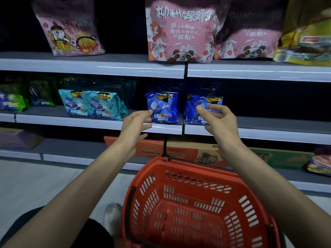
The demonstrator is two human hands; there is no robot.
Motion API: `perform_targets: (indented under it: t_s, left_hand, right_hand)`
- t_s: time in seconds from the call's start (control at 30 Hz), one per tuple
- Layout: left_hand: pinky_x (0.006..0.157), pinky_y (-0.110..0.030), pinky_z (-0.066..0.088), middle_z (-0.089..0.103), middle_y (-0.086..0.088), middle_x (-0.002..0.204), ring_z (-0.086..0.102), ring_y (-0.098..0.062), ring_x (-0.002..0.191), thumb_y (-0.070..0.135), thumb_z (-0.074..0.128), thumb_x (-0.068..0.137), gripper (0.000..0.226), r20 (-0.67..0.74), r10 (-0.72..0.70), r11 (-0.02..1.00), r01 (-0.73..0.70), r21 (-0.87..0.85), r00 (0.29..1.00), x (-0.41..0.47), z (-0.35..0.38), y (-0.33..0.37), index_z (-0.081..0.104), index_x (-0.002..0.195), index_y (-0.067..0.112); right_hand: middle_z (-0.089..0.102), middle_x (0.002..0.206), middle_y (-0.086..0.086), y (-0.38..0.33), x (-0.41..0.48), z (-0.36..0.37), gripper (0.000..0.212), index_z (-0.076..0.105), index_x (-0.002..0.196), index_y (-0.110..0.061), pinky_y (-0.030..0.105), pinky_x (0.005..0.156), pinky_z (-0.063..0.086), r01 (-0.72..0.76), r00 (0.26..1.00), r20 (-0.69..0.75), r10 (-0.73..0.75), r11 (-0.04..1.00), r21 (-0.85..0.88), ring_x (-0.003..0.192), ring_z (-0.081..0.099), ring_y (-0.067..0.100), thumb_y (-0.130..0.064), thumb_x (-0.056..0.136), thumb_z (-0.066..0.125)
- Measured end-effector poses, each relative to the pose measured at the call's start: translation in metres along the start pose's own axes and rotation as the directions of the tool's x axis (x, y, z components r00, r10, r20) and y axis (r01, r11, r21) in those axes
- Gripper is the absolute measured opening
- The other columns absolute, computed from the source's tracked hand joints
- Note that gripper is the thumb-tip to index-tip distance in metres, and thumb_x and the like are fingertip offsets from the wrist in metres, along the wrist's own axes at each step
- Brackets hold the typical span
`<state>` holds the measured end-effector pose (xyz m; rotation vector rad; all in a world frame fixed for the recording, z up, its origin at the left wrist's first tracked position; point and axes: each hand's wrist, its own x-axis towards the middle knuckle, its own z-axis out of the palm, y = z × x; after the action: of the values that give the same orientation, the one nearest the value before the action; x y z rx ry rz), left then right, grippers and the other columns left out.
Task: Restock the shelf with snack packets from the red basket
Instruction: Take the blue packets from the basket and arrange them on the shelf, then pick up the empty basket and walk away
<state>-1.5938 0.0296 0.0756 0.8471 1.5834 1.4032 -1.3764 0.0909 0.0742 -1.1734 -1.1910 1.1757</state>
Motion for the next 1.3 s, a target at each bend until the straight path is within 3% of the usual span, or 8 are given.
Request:
perform_targets:
  t_s: [0.27, 0.5, 0.63, 0.8, 0.97, 1.2, 1.3]
  left_hand:
    - [0.110, -0.051, 0.049, 0.072, 0.004, 0.121, 0.070, -0.016, 0.114, 0.043, 0.065, 0.098, 0.027, 0.040, -0.008, 1.000, 0.009, -0.030, 0.999, -0.021, 0.005, 0.013, 0.066, 0.121, 0.029]
    - [0.102, -0.044, 0.054, 0.075, 0.005, 0.121, 0.072, -0.012, 0.111, 0.038, 0.062, 0.102, 0.025, 0.078, 0.029, 0.997, -0.024, -0.068, 0.997, 0.018, 0.016, 0.024, 0.070, 0.124, 0.029]
    - [0.092, -0.042, 0.058, 0.076, 0.003, 0.118, 0.073, -0.015, 0.110, 0.033, 0.063, 0.102, 0.019, 0.041, 0.017, 0.994, -0.013, -0.106, 0.999, 0.050, 0.030, 0.036, 0.073, 0.117, 0.028]
    - [0.095, -0.046, 0.060, 0.077, -0.002, 0.114, 0.074, -0.017, 0.107, 0.023, 0.064, 0.100, 0.017, -0.012, -0.057, 0.991, 0.055, -0.119, 0.998, 0.066, 0.040, 0.066, 0.074, 0.113, 0.026]
    - [0.094, -0.044, 0.060, 0.079, 0.001, 0.110, 0.076, -0.014, 0.101, 0.022, 0.066, 0.098, 0.018, -0.044, -0.153, 0.982, 0.147, -0.116, 0.987, 0.057, 0.037, 0.116, 0.075, 0.113, 0.026]
    - [0.086, -0.041, 0.058, 0.077, -0.003, 0.116, 0.071, -0.020, 0.111, 0.020, 0.060, 0.100, 0.020, -0.089, -0.284, 0.955, 0.273, -0.117, 0.955, 0.012, 0.028, 0.210, 0.074, 0.114, 0.025]
    - [0.093, -0.043, 0.057, 0.074, -0.002, 0.121, 0.070, -0.021, 0.115, 0.020, 0.057, 0.102, 0.023, -0.082, -0.332, 0.941, 0.324, -0.097, 0.940, -0.015, 0.027, 0.259, 0.071, 0.119, 0.024]
  right_hand:
    - [0.070, 0.119, 0.001, -0.016, -0.017, -0.012, 0.049, 0.062, 0.124, -0.024, 0.050, 0.106, 0.053, -0.018, 0.998, 0.053, 0.019, 1.000, -0.020, 0.111, 0.068, 0.017, -0.045, 0.084, 0.083]
    - [0.070, 0.120, 0.001, -0.015, 0.022, 0.005, 0.047, 0.064, 0.123, -0.025, 0.044, 0.104, 0.054, -0.057, 0.993, 0.101, 0.054, 0.998, 0.028, 0.114, 0.069, 0.016, -0.043, 0.085, 0.082]
    - [0.072, 0.119, 0.002, -0.018, 0.054, 0.017, 0.041, 0.066, 0.122, -0.020, 0.045, 0.104, 0.055, -0.132, 0.986, 0.109, 0.123, 0.988, 0.084, 0.113, 0.069, 0.016, -0.036, 0.087, 0.080]
    - [0.070, 0.125, 0.001, -0.031, 0.077, 0.018, 0.041, 0.068, 0.122, -0.022, 0.045, 0.104, 0.055, -0.278, 0.955, 0.131, 0.267, 0.958, 0.076, 0.116, 0.069, 0.016, -0.038, 0.086, 0.081]
    - [0.068, 0.130, 0.005, -0.082, 0.073, 0.011, 0.036, 0.070, 0.122, -0.020, 0.044, 0.102, 0.056, -0.389, 0.920, 0.082, 0.382, 0.918, 0.084, 0.114, 0.070, 0.017, -0.036, 0.090, 0.077]
    - [0.072, 0.125, 0.004, -0.197, 0.034, -0.006, 0.020, 0.075, 0.113, -0.023, 0.042, 0.099, 0.056, -0.519, 0.855, 0.055, 0.516, 0.851, 0.083, 0.110, 0.072, 0.016, -0.031, 0.095, 0.073]
    - [0.072, 0.126, 0.003, -0.255, 0.017, -0.013, 0.018, 0.075, 0.113, -0.021, 0.044, 0.103, 0.055, -0.548, 0.836, 0.041, 0.547, 0.834, 0.066, 0.108, 0.072, 0.015, -0.026, 0.097, 0.072]
